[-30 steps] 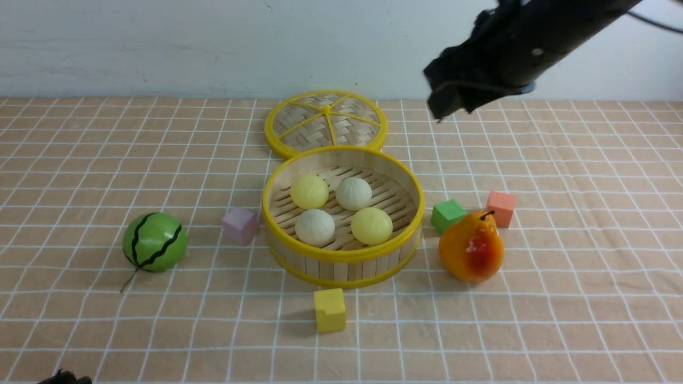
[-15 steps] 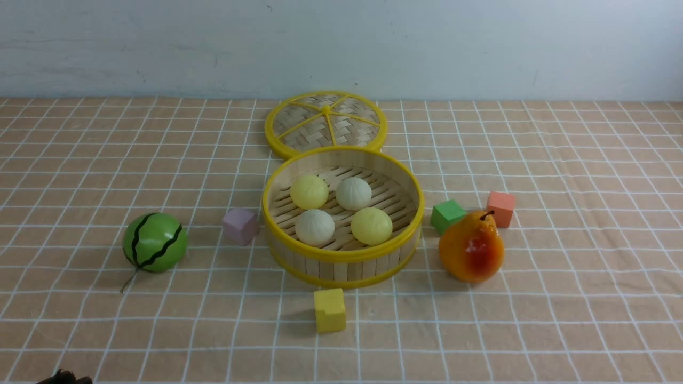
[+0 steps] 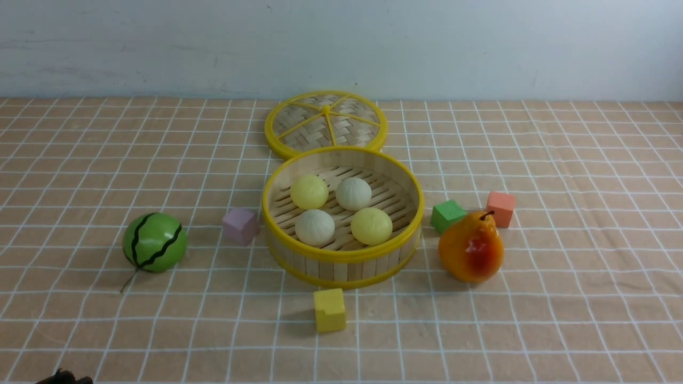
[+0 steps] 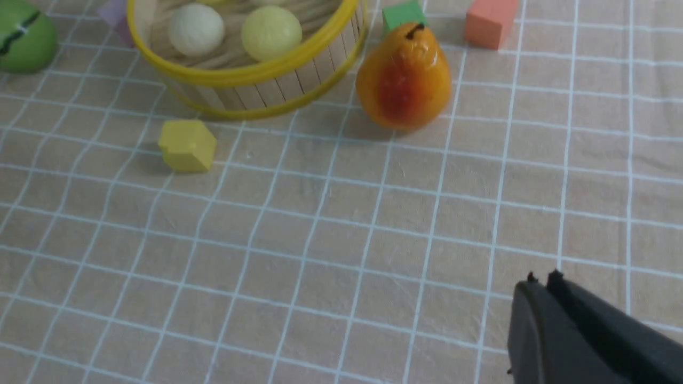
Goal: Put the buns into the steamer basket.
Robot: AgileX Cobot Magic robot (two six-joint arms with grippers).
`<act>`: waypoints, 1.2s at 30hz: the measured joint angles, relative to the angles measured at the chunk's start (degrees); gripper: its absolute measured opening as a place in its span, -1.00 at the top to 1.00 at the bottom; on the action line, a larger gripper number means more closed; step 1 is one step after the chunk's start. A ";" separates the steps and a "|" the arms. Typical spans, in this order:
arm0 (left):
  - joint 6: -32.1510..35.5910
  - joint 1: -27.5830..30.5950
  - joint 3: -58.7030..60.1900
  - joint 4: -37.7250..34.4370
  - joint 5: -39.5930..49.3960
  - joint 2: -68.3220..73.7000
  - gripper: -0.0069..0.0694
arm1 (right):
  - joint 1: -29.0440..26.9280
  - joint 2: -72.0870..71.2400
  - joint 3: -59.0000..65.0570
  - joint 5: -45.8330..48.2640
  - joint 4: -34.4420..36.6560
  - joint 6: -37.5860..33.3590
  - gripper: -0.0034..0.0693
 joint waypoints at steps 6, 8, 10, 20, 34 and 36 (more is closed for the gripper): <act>0.00 0.00 0.00 0.00 0.00 0.00 0.39 | -0.73 -1.61 5.71 -5.52 -3.07 -0.93 0.94; 0.00 0.00 0.00 0.00 0.00 0.00 0.38 | -4.19 -4.72 10.63 -11.62 -2.30 -3.91 0.96; 0.00 0.00 0.00 0.00 0.00 0.00 0.37 | -9.61 -9.96 17.98 -18.42 -0.08 -7.14 0.96; 0.00 0.00 0.00 0.00 0.00 0.00 0.34 | -21.89 -37.00 48.49 -35.65 3.85 -10.70 0.96; 0.00 0.00 0.00 -0.02 0.28 0.00 0.30 | -22.38 -39.79 48.43 -31.77 2.87 -9.84 0.95; 0.00 0.00 0.00 -0.02 0.28 0.00 0.30 | -22.38 -39.79 48.43 -31.77 2.87 -9.84 0.95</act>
